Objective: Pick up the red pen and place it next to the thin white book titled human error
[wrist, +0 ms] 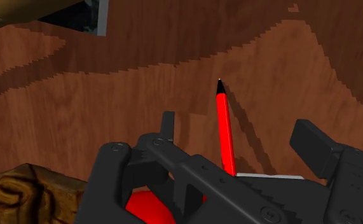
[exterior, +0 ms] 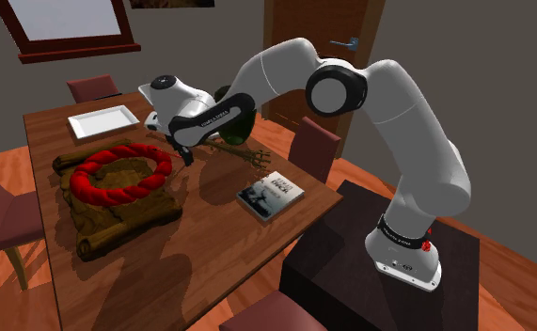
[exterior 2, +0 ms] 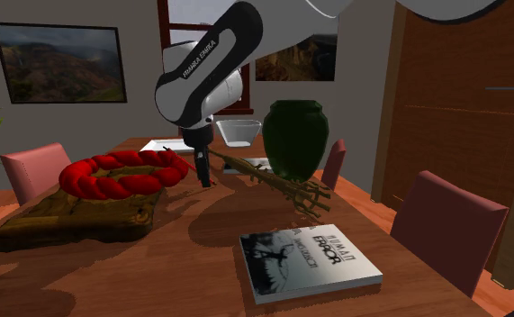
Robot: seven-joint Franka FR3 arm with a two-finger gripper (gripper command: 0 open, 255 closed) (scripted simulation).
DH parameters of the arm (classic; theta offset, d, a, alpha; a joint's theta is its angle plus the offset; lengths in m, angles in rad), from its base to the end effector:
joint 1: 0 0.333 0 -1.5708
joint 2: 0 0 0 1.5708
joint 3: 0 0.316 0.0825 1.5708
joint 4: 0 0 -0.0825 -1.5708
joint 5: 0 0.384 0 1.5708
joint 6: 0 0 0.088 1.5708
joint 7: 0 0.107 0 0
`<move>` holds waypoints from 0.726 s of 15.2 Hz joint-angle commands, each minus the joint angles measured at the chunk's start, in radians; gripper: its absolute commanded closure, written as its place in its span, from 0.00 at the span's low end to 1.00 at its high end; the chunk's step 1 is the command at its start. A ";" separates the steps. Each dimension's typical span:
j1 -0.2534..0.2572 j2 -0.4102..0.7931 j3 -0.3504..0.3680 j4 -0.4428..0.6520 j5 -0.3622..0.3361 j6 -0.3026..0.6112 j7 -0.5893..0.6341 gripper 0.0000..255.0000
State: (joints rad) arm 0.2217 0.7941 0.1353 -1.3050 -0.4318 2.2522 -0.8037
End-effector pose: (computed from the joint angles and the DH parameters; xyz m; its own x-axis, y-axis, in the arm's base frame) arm 0.7255 0.2304 0.2858 0.2240 0.9689 -0.1053 0.9403 -0.1864 0.2846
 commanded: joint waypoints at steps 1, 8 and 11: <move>0.003 -0.041 0.006 -0.019 0.005 -0.023 0.000 0.00; 0.006 -0.083 0.013 -0.032 0.012 -0.053 -0.002 0.00; 0.006 -0.083 0.013 -0.032 0.012 -0.053 -0.002 0.00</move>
